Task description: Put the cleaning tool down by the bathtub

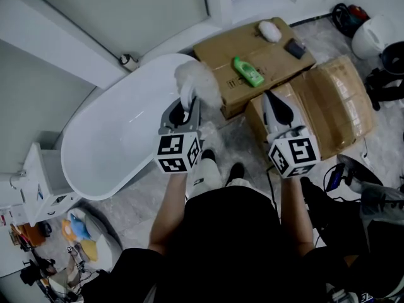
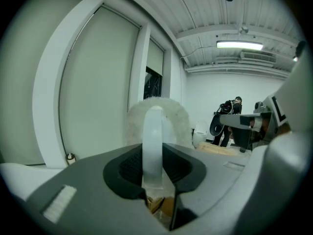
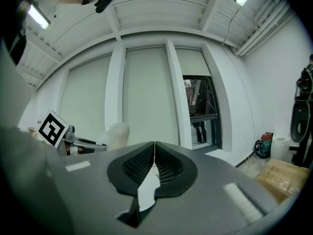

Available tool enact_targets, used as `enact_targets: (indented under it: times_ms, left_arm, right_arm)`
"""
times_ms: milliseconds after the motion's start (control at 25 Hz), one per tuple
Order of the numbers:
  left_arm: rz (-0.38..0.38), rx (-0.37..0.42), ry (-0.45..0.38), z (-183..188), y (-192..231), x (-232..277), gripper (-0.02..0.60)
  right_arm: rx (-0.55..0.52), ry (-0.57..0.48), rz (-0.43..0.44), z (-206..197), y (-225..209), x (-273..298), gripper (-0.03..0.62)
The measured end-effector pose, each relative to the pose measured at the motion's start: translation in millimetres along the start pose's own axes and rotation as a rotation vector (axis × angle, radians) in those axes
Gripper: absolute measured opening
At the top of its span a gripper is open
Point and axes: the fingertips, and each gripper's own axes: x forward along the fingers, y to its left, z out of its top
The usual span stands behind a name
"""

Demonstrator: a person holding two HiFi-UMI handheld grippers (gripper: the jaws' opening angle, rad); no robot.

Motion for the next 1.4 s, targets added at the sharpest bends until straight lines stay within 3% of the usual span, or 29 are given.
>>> enact_targets:
  times_ms: [200,600,1040,1400]
  left_arm:
    - [-0.05,-0.031,-0.02,-1,4,14,0.086]
    - [-0.075,-0.042,0.05,-9,38,66,0.086]
    - [-0.152,-0.046,0.072,13,90,164,0.086]
    - [-0.221,-0.039,0.129,9,127,224,0.086]
  right_arm:
    - [-0.007,0.019,0.001,-3,-1,12,0.011]
    - [-0.011,0.069,-0.058,-2,-19,58,0.011]
    - [-0.024,0.1,-0.135,11,-43,149,0.011]
    - [-0.006,0.121,-0.22,7,-47,197,0.011]
